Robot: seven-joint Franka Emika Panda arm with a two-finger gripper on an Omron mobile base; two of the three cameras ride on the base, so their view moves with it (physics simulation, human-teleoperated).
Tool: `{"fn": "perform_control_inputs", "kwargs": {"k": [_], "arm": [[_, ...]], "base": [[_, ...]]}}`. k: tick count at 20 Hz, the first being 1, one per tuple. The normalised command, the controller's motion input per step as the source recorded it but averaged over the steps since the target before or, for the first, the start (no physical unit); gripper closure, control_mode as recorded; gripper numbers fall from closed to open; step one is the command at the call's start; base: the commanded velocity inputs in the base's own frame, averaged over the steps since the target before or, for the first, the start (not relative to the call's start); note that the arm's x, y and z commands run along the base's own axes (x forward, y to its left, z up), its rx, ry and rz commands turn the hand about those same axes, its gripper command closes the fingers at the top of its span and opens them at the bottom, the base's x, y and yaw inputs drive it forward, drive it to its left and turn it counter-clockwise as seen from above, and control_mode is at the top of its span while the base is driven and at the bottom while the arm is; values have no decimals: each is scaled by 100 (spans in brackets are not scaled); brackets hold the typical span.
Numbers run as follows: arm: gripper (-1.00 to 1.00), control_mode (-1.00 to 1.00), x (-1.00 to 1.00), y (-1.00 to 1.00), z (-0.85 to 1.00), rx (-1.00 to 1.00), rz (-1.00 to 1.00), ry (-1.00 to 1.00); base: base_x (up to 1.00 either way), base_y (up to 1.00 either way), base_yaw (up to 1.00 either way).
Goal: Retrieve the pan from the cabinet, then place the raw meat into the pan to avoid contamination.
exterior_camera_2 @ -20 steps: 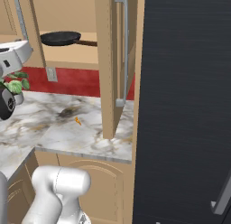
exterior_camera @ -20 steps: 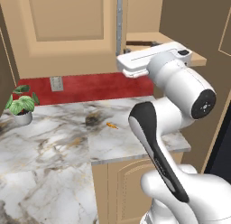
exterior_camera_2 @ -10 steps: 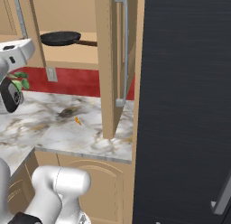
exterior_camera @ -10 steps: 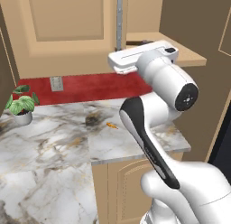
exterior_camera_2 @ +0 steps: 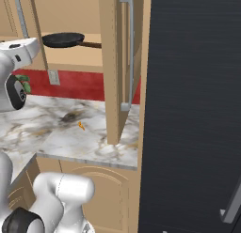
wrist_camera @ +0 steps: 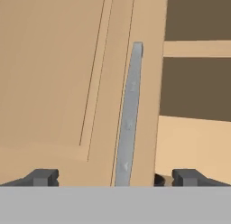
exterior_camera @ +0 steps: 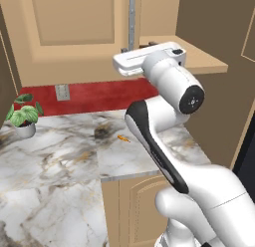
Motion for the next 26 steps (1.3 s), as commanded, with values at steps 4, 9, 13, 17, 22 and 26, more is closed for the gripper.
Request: {"fn": "perform_control_inputs", "kwargs": {"k": [4, 9, 13, 17, 22, 26], "arm": [[-100, -100, 29, 4, -1, 0, 0, 0], [-100, -100, 30, 8, -3, 0, 0, 0], [-100, -100, 30, 8, -4, 0, 0, 0], [-100, -100, 30, 11, -5, 0, 0, 0], [-100, -100, 30, 9, -4, 0, 0, 0], [-100, -100, 29, 7, -3, 0, 0, 0]], "base": [[0, 0, 0], [0, 0, 0], [0, 0, 0], [0, 0, 0], [0, 0, 0], [0, 0, 0]]}}
